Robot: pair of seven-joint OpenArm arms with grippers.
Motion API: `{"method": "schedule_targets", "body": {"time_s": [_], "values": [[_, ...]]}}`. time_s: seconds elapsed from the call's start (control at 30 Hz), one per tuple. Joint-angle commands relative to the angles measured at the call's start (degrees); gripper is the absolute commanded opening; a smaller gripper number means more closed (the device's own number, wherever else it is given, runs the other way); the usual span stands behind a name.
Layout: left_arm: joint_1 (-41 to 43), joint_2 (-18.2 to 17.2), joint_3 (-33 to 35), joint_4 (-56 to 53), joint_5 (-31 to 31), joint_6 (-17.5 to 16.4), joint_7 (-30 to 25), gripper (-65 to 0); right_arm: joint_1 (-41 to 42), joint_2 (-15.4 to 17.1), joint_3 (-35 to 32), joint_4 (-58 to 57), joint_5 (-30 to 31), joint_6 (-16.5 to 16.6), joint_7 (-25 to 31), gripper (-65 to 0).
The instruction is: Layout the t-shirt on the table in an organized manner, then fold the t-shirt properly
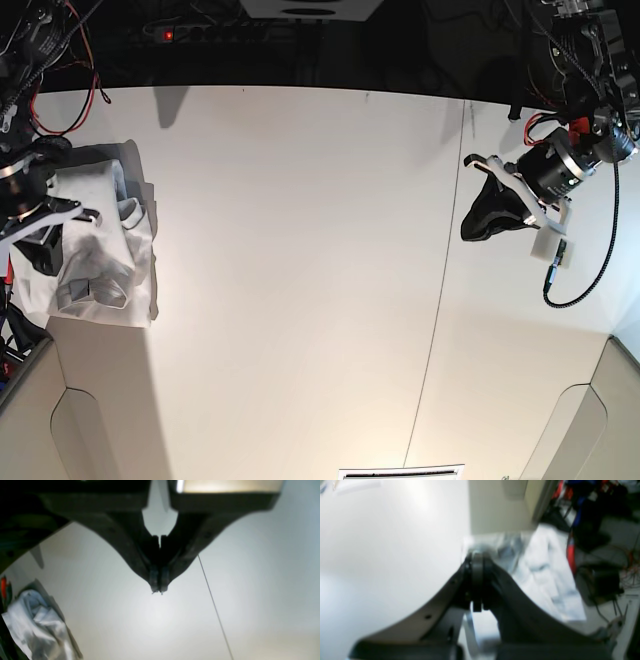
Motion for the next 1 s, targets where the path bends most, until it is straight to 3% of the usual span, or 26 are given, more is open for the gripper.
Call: {"method": "schedule_targets", "body": {"time_s": [0.0,0.13,0.4,0.5,0.6,0.77,0.97], "values": [[0.92,-0.57,-1.42,2.25,-1.4,-0.69,-1.36,-65.0,-1.29,1.55,0.17,1.07,0.46,0.24,1.18,-65.0],[5.9,-0.61,-8.13,5.18,-2.19,-0.69,-1.36,-65.0,-7.69,4.85,0.17,1.11,2.1,1.49,-1.16,-65.0],[17.92,-3.52,-19.58,5.25,-15.69,-0.69,6.88,-65.0,-20.7,9.9,0.17,1.11,9.4,3.67,-5.97,-65.0],[23.15,-5.35,-20.06,5.16,-15.93,-0.69,8.11,-65.0,-25.88,12.7,0.17,1.11,12.52,3.91,-7.37,-65.0],[29.03,-7.08,-20.06,4.5,-15.91,-0.69,8.72,-65.0,-30.84,14.91,0.17,1.07,16.46,6.19,-9.2,-65.0],[36.48,-10.4,-19.85,-1.73,-16.02,-0.69,8.31,-65.0,-36.81,16.57,0.02,-1.01,20.06,8.28,-9.18,-65.0],[40.98,-14.23,-12.22,-16.85,-15.85,-0.69,-2.73,-65.0,-38.64,20.09,-5.46,-14.34,20.94,9.25,-6.64,-65.0]]}}
